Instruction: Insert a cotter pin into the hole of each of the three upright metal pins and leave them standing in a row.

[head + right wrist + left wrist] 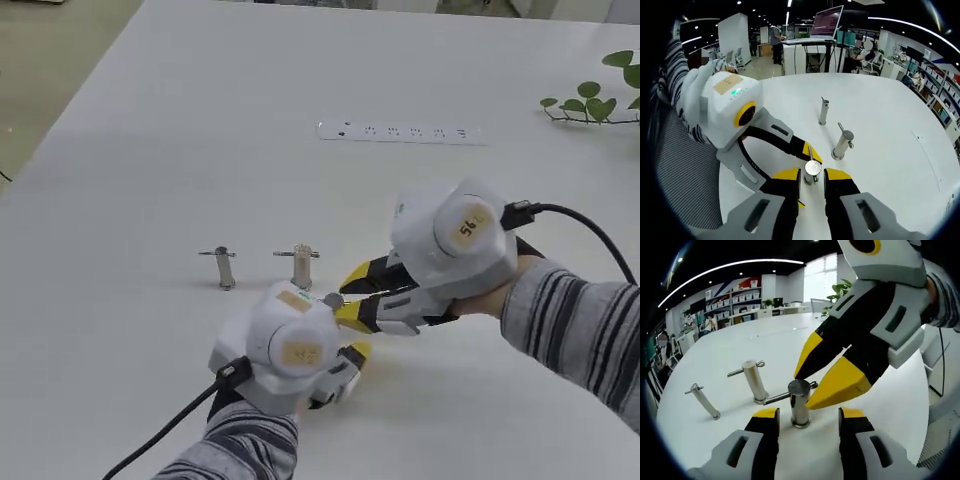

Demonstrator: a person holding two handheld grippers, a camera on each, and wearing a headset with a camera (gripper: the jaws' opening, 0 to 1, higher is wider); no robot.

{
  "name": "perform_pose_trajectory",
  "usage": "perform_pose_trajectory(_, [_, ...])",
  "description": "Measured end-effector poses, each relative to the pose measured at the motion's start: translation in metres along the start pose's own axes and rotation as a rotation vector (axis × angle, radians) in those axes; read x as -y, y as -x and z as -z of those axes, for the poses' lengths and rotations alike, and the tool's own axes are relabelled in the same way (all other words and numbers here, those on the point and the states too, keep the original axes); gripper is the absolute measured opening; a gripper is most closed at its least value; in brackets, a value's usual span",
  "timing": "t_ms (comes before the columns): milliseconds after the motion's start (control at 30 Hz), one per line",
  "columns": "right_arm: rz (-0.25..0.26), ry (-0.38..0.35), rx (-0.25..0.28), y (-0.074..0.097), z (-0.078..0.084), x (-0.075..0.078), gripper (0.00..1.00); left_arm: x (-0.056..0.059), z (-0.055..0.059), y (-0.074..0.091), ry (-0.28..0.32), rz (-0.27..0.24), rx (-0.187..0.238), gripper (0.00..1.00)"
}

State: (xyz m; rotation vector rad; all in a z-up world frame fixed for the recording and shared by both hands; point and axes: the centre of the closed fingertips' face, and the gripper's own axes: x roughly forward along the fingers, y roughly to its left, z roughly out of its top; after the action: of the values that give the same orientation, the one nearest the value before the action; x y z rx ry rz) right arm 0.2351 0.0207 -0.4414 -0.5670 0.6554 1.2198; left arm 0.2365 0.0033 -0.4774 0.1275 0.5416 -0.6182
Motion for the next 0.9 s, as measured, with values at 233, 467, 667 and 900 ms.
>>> perform_pose_trajectory(233, [-0.019, -0.032, -0.023, -0.014, 0.004, 0.0, 0.1, 0.002, -0.002, 0.011, 0.002, 0.024, 0.001, 0.52])
perform_pose_trajectory(467, [-0.047, -0.009, -0.036, -0.012, 0.004, -0.002, 0.08, -0.001, -0.011, 0.024, 0.01, 0.044, 0.028, 0.59])
perform_pose_trajectory(667, [-0.052, -0.008, -0.039, -0.009, 0.006, 0.004, 0.08, -0.009, -0.014, 0.035, -0.04, 0.029, 0.036, 0.63])
perform_pose_trajectory(900, [-0.035, 0.0, -0.055, 0.001, 0.01, 0.018, 0.08, -0.016, -0.019, 0.049, -0.04, 0.043, 0.058, 0.67])
